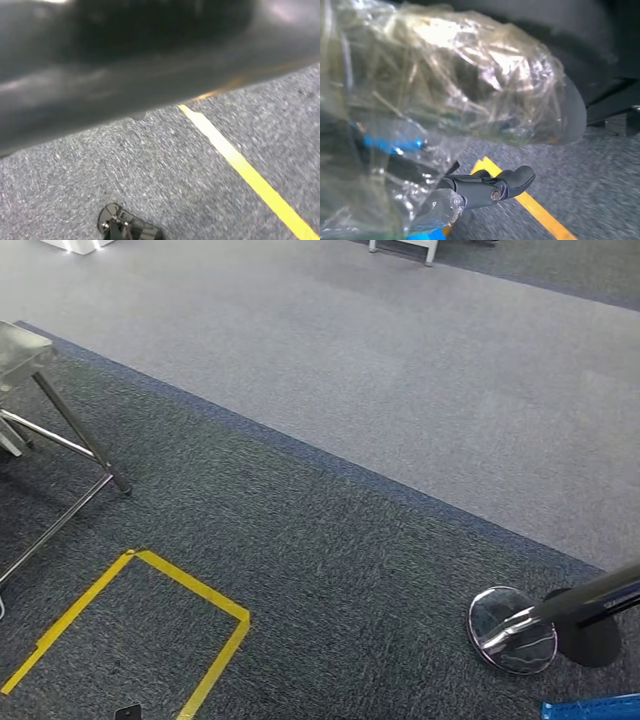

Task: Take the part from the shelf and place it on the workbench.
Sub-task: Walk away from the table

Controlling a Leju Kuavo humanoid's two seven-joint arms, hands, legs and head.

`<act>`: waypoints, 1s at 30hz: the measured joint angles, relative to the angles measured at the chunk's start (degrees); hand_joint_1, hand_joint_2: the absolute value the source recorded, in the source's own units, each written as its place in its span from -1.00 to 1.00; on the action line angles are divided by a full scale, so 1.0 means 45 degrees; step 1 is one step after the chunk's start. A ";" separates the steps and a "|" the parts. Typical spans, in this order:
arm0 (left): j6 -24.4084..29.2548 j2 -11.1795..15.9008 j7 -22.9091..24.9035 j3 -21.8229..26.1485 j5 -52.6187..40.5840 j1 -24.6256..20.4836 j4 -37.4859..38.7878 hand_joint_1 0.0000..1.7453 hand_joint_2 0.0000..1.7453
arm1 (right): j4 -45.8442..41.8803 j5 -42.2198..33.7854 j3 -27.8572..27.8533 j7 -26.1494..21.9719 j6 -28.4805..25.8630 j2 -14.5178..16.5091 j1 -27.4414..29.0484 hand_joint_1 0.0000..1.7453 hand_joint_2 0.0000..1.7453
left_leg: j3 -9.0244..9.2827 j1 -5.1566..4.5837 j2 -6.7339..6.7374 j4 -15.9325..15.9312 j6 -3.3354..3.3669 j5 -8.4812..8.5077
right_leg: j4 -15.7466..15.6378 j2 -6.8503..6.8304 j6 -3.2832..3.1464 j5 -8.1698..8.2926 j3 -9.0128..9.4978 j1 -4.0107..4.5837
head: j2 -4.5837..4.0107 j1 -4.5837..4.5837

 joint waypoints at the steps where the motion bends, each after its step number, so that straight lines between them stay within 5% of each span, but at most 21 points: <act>1: 0.0008 0.0003 0.0000 0.0000 -0.0004 -0.0009 0.0000 -1.00 -1.00 | 0.0000 0.0013 0.0000 0.0027 0.0005 -0.0001 0.0019 -1.00 -1.00 | 0.0018 -0.0003 0.0141 0.0001 -0.0014 -0.0014 | -0.0429 -0.0058 0.0007 0.0312 0.0244 -0.0012 | 0.0000 0.0001; 3: 0.0029 0.0009 0.0000 -0.0002 -0.0017 -0.0023 0.0000 -1.00 -1.00 | -0.0003 0.0045 0.0000 0.0076 0.0013 -0.0011 0.0027 -1.00 -1.00 | 0.0091 -0.0026 0.0384 0.0006 -0.0083 -0.0064 | -0.2237 -0.0493 -0.0041 0.1092 0.1247 0.0000 | 0.0000 0.0007; 5: 0.0041 0.0022 0.0000 -0.0005 -0.0039 -0.0025 0.0000 -1.00 -1.00 | -0.0003 0.0079 0.0000 0.0097 0.0013 -0.0019 -0.0002 -1.00 -1.00 | 0.0169 -0.0084 0.0577 0.0025 -0.0214 -0.0124 | -0.3486 -0.0895 -0.0168 0.1467 0.1987 0.0041 | 0.0000 -0.0020; 9: 0.0044 0.0039 0.0000 -0.0005 -0.0090 -0.0059 0.0000 -1.00 -1.00 | -0.0003 0.0159 -0.0004 0.0131 0.0010 -0.0035 0.0029 -1.00 -1.00 | 0.0274 -0.0045 0.0817 0.0033 -0.0501 -0.0204 | -0.3678 -0.0628 -0.0462 0.1535 0.1996 0.0087 | 0.0000 -0.0035; 11: 0.0051 0.0054 -0.0001 -0.0005 -0.0103 -0.0067 0.0000 -1.00 -1.00 | -0.0003 0.0182 -0.0006 0.0140 0.0005 -0.0049 0.0039 -1.00 -1.00 | 0.0148 -0.0005 0.0416 0.0433 -0.0603 -0.0569 | -0.3755 -0.0459 -0.0601 0.1608 0.2087 0.0037 | 0.0000 -0.0079; 13: 0.0057 0.0062 -0.0001 -0.0007 -0.0113 -0.0032 0.0000 -1.00 -1.00 | -0.0003 0.0201 -0.0009 0.0143 -0.0002 -0.0058 0.0018 -1.00 -1.00 | -0.0413 0.0010 -0.0124 0.1775 -0.0632 -0.1375 | -0.3769 -0.0224 -0.0693 0.1659 0.2089 0.0031 | 0.0000 -0.0136; 15: 0.0057 0.0066 0.0000 -0.0010 -0.0113 0.0024 0.0000 -1.00 -1.00 | -0.0003 0.0221 -0.0010 0.0148 -0.0006 -0.0062 0.0018 -1.00 -1.00 | -0.1154 0.0013 -0.0334 0.3359 -0.0623 -0.1983 | -0.3761 0.0096 -0.0725 0.1680 0.2085 0.0059 | 0.0000 -0.0143; 17: 0.0057 0.0081 0.0000 -0.0010 -0.0110 0.0049 0.0000 -1.00 -1.00 | -0.0003 0.0238 -0.0012 0.0164 -0.0006 -0.0063 0.0054 -1.00 -1.00 | -0.1319 0.0012 -0.0399 0.3502 -0.0583 -0.1606 | -0.3747 0.0434 -0.0726 0.1681 0.2114 0.0080 | 0.0000 -0.0143; 20: 0.0058 0.0103 0.0002 -0.0011 -0.0134 0.0052 0.0000 -1.00 -1.00 | -0.0003 0.0243 -0.0015 0.0180 0.0002 -0.0063 0.0052 -1.00 -1.00 | -0.0433 0.0060 -0.0963 0.1185 -0.0468 -0.0170 | -0.3688 0.0911 -0.0669 0.1660 0.2130 0.0100 | 0.0000 -0.0141; 22: 0.0085 0.0113 0.0016 -0.0013 -0.0159 0.0040 0.0000 -1.00 -1.00 | -0.0003 0.0245 -0.0019 0.0186 0.0013 -0.0063 0.0029 -1.00 -1.00 | -0.0125 0.0078 -0.1298 0.0334 -0.0401 0.0034 | -0.3627 0.1166 -0.0539 0.1670 0.2009 0.0109 | 0.0000 -0.0136; 24: 0.0120 0.0110 0.0025 -0.0017 -0.0183 0.0014 0.0000 -1.00 -1.00 | -0.0003 0.0252 -0.0043 0.0197 0.0021 -0.0064 0.0067 -1.00 -1.00 | -0.0112 0.0055 -0.1156 0.0219 -0.0293 -0.0001 | -0.3625 0.1337 -0.0365 0.1701 0.1840 0.0075 | 0.0000 -0.0133; 27: 0.0132 0.0101 0.0024 -0.0023 -0.0222 0.0009 0.0000 -1.00 -1.00 | -0.0003 0.0269 -0.0091 0.0221 0.0021 -0.0068 0.0105 -1.00 -1.00 | -0.0101 0.0077 -0.0746 0.0087 -0.0021 0.0079 | -0.2748 0.0645 -0.0203 0.1100 0.1342 0.0062 | 0.0000 -0.0056; 30: 0.0138 0.0123 0.0024 -0.0024 -0.0236 0.0064 0.0000 -1.00 -1.00 | -0.0003 0.0272 -0.0139 0.0243 0.0017 -0.0068 0.0060 -1.00 -1.00 | -0.0129 0.0015 -0.0233 0.0084 0.0058 0.0066 | -0.0274 0.0071 -0.0079 -0.0109 0.0163 0.0018 | 0.0000 -0.0002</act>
